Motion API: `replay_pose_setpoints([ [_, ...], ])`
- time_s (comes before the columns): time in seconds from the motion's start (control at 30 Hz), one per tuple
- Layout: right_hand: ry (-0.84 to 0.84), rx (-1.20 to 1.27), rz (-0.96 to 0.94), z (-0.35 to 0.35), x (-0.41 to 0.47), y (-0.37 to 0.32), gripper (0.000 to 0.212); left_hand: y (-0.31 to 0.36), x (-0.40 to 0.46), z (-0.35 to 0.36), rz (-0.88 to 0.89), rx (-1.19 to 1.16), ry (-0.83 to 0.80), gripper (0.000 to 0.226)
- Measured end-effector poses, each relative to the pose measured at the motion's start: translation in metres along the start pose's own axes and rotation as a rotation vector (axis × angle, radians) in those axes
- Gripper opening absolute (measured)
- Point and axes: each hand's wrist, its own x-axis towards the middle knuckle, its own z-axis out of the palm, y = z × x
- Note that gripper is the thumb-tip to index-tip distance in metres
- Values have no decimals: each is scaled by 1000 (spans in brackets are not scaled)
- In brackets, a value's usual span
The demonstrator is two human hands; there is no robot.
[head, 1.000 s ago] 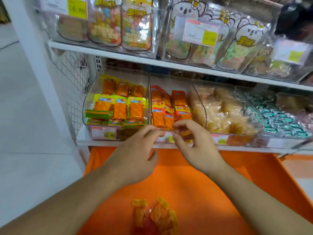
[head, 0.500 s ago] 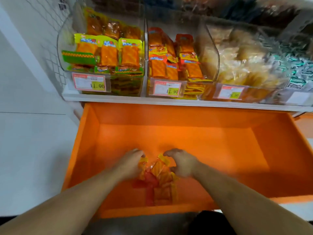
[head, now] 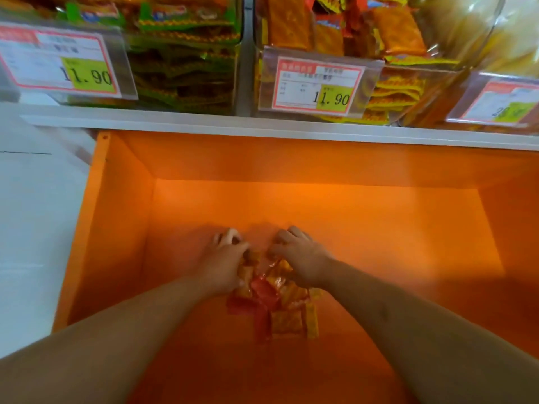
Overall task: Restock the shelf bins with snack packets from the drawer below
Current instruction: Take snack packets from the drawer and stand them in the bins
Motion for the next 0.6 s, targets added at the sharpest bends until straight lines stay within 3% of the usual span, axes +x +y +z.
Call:
replay_pose_setpoints([
  [0.1,-30,10,0,0,2,1,53,5,1,4,-9,3,7,73],
  [0.27,-108,-11,-3,-10,-1,-3,45,8,-2,3,-28,61,-49,99],
  [0.5,-203,138,21,-30,-9,-6,32,2,-7,1,-21,22,-41,56],
  [0.6,-191,219,51,-52,-16,-7,31,-3,-10,-11,-6,-214,0,29],
])
